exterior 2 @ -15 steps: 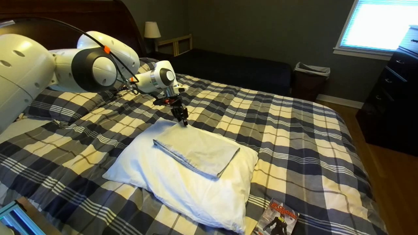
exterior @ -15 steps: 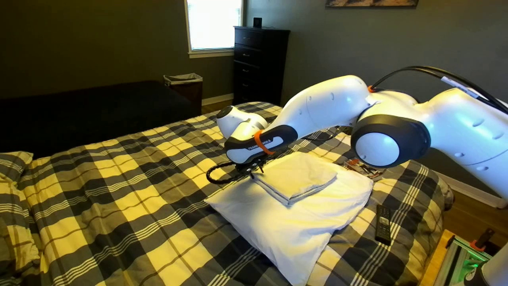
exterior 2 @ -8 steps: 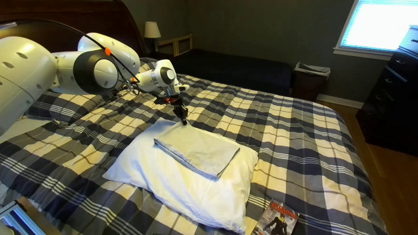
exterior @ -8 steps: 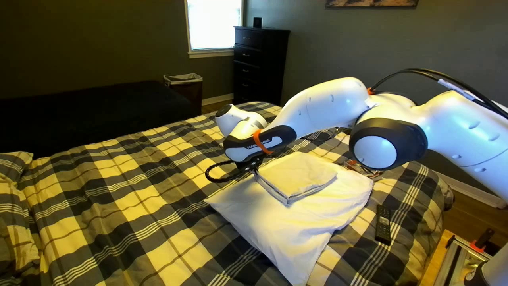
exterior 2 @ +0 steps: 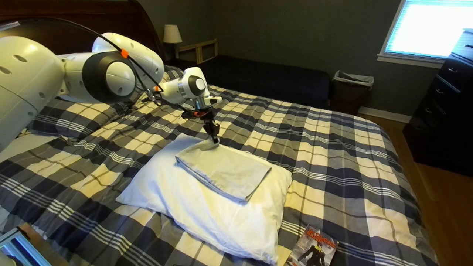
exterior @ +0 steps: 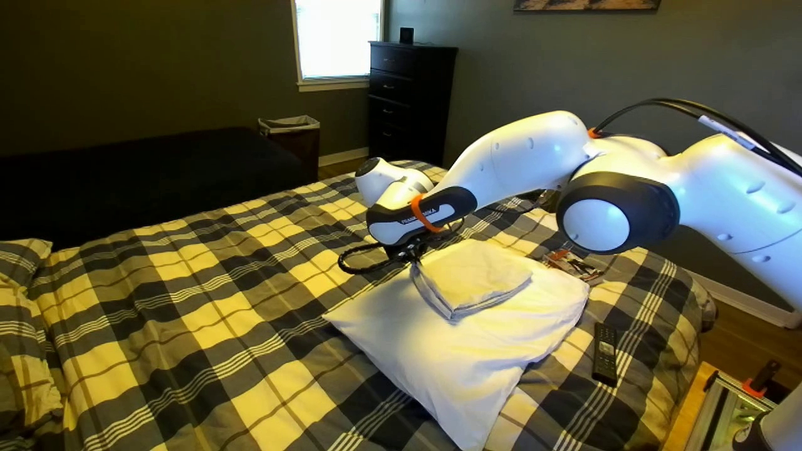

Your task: Fold the towel

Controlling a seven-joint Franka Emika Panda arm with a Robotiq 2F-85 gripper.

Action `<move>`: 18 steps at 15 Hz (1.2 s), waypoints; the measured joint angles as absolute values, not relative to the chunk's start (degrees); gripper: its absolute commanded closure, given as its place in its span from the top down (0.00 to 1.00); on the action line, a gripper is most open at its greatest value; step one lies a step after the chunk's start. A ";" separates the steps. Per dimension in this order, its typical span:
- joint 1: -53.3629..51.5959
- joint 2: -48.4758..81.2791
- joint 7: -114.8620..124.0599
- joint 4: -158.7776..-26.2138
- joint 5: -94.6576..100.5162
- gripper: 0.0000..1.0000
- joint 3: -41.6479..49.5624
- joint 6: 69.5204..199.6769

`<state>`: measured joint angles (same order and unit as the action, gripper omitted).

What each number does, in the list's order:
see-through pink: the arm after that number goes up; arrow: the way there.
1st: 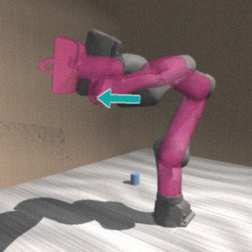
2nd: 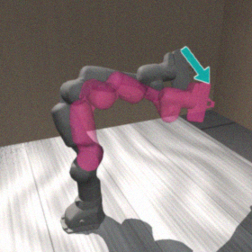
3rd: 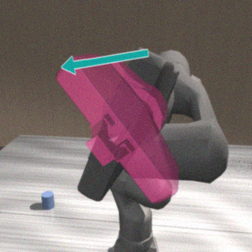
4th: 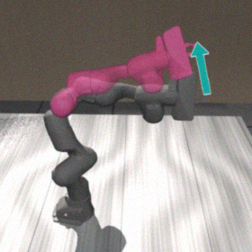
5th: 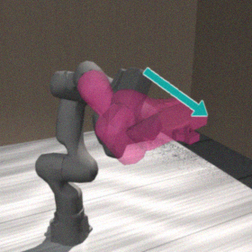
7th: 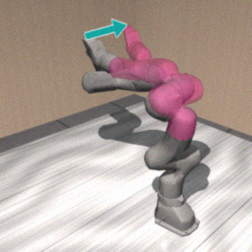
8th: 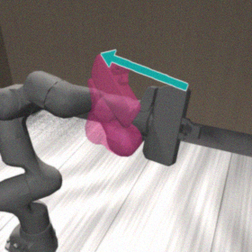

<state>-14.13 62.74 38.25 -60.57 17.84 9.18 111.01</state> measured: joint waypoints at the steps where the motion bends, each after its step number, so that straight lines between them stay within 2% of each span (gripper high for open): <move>1: -13.95 62.14 38.48 -61.77 17.85 0.01 9.44 111.04; 5: -13.72 59.78 39.80 -66.58 17.86 0.03 10.47 111.44; 18: -13.67 60.00 39.90 -68.90 18.22 0.01 11.82 111.42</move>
<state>-13.67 60.00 39.90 -68.90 18.22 11.82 111.42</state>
